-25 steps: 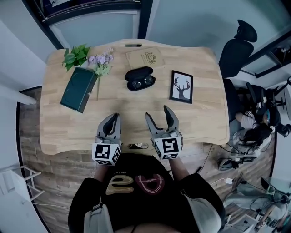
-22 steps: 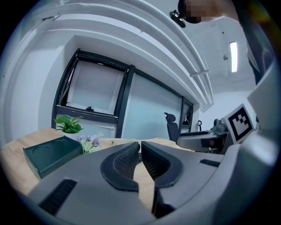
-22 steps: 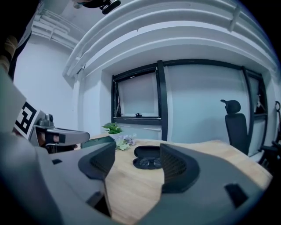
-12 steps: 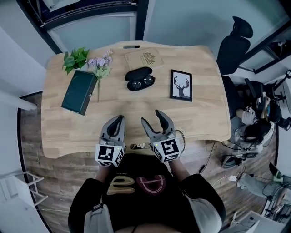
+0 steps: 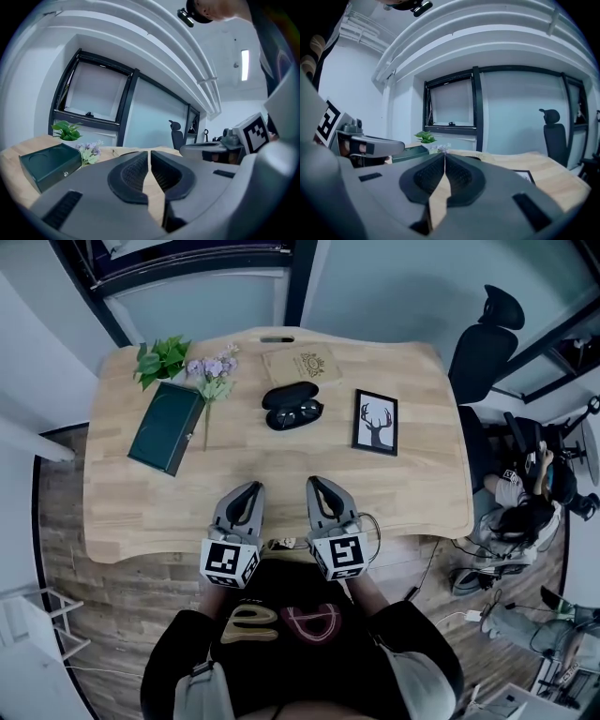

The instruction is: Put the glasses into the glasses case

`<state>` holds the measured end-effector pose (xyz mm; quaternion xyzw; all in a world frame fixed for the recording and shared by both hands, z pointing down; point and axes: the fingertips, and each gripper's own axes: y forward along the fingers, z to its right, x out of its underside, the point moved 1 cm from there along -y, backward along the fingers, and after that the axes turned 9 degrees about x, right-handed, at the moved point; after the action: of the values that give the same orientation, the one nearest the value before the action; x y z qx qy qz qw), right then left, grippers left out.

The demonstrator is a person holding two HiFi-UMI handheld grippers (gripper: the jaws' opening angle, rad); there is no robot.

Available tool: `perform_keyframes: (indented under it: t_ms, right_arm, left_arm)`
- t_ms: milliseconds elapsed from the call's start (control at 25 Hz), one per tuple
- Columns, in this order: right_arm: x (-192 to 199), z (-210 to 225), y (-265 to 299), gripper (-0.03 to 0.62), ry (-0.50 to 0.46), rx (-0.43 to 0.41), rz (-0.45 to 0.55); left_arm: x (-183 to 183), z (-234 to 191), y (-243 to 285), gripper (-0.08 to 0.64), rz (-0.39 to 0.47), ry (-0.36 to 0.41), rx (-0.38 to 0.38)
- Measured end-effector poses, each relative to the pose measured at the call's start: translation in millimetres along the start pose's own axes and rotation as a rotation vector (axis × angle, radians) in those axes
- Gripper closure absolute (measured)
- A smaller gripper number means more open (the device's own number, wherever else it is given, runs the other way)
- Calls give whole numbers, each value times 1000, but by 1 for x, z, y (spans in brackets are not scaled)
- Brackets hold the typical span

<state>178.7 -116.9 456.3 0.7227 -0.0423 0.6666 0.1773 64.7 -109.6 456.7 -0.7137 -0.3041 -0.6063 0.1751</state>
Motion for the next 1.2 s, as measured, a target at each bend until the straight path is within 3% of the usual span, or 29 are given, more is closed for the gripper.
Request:
perform_keyframes:
  t_ms: [240,600,840,1200]
  right_arm:
    - [-4,7,2,581,8,58,20]
    - [-3,4,5,581,-1,45,18]
    - [-14,-4,-2,581,-88,37,62]
    - [-10,-1,-12,581,-48,57,57]
  left_arm:
    - [-2,-3,-2,529,9,-4,-6]
    - [-4,-8,-3,529,18,-4,-27]
    - [-4,-5,-5,529,17,-4,-23]
    - [-3,1,-3,529,17,5,-6]
